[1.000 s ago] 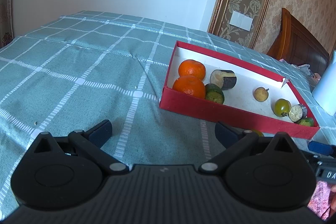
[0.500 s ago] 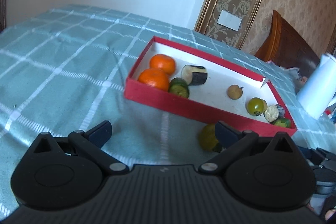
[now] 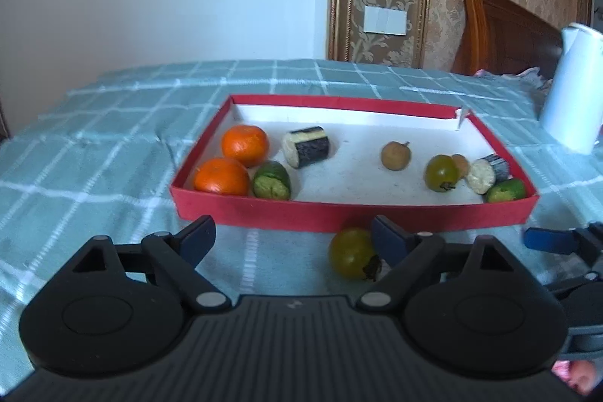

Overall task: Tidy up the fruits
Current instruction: 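Grasp the dark green tomato beside the box with the left gripper, then carry the dark green tomato into the red box and open the left gripper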

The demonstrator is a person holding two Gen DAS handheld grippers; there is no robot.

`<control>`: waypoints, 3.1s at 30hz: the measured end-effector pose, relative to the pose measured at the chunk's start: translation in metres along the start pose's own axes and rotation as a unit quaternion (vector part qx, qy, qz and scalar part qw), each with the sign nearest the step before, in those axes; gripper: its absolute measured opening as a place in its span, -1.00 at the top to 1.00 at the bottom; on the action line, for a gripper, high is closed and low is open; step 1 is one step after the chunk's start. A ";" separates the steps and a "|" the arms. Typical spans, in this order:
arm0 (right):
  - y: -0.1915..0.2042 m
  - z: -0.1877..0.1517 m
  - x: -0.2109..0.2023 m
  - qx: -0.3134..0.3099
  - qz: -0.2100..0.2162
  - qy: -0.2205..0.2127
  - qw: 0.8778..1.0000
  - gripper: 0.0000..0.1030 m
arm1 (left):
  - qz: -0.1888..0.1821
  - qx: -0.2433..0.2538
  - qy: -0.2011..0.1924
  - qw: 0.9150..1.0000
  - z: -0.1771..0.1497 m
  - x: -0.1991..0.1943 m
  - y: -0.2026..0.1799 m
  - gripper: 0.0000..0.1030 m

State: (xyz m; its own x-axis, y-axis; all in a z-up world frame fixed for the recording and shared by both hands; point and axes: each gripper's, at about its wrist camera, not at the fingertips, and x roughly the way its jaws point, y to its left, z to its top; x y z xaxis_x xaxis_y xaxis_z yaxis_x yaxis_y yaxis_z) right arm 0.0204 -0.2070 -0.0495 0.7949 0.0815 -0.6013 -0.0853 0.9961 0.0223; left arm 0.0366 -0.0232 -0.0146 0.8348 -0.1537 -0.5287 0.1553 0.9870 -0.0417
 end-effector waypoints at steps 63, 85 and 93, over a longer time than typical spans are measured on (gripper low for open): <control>0.000 0.001 0.001 -0.001 0.000 0.001 1.000 -0.91 | -0.072 0.061 0.015 0.995 0.053 0.076 -0.041 0.40; 0.002 0.001 0.003 -0.002 0.001 0.002 1.000 -0.94 | -0.053 0.048 0.042 0.997 0.050 0.108 -0.034 0.34; 0.002 0.001 0.004 -0.002 0.001 0.002 1.000 -0.95 | -0.044 0.060 0.044 0.996 0.044 0.101 -0.036 -0.25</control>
State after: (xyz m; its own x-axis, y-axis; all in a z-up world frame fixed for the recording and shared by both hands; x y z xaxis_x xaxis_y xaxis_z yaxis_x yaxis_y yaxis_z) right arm 0.0237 -0.2049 -0.0508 0.7924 0.0829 -0.6043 -0.0892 0.9958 0.0197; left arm 0.1385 -0.0763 -0.0291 0.7664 -0.2292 -0.6001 0.2921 0.9564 0.0078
